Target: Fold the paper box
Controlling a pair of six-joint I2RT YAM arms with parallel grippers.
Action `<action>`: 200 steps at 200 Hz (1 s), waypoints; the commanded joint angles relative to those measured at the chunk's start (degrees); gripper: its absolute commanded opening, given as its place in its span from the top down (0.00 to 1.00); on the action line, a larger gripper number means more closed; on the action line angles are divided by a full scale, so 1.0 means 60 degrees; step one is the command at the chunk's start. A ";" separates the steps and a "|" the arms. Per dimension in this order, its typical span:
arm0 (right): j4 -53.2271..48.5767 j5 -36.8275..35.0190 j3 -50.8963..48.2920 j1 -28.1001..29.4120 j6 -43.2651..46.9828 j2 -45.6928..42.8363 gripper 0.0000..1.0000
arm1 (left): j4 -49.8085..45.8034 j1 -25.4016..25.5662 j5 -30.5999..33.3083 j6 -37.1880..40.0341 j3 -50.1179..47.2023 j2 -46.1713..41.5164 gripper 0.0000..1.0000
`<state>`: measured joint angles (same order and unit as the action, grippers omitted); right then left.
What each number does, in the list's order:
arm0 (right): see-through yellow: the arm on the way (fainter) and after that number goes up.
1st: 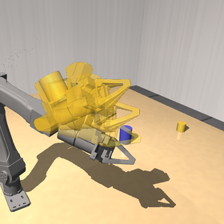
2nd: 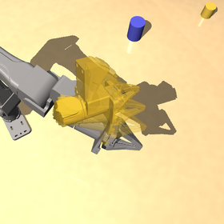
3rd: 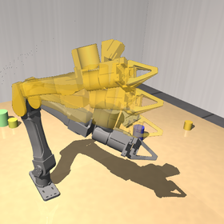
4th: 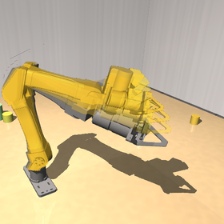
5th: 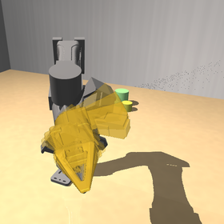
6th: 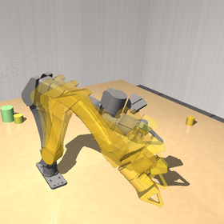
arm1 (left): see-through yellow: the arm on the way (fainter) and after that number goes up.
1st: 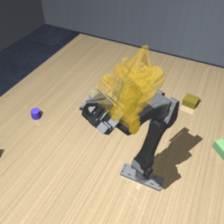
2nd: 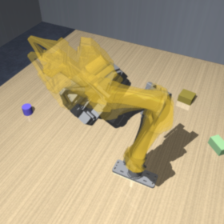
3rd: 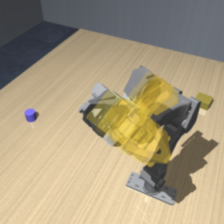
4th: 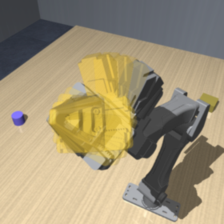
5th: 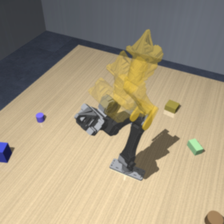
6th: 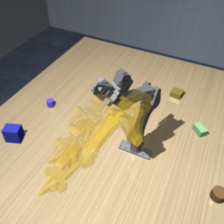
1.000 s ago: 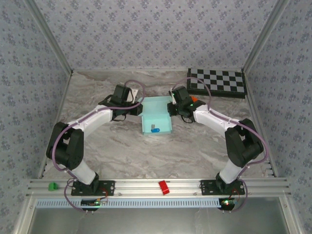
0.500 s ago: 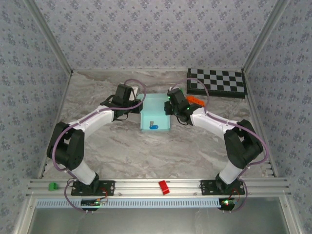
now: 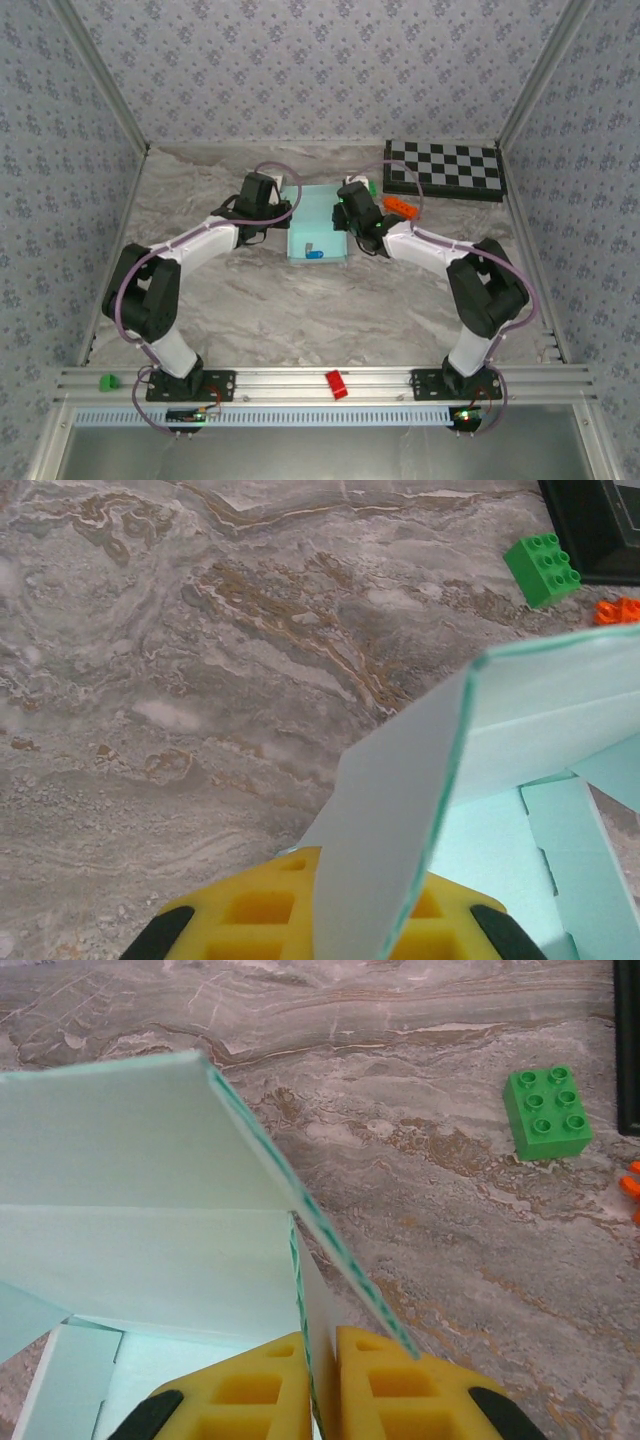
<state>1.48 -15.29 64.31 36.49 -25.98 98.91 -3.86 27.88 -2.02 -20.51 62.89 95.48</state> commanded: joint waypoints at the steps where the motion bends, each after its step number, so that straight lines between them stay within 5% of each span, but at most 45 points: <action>1: 0.0771 -0.0124 0.0071 0.0088 -0.0253 0.0218 0.86 | 0.0700 0.0091 0.0165 -0.0156 -0.0031 0.0184 0.89; 200: 0.3086 -0.0440 -0.0588 0.0400 0.0144 0.0741 0.87 | 0.2132 0.0392 0.1000 -0.0403 -0.1011 0.0082 0.85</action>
<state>16.32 -18.04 61.63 37.39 -25.43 103.55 7.11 28.91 4.97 -22.00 58.04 96.03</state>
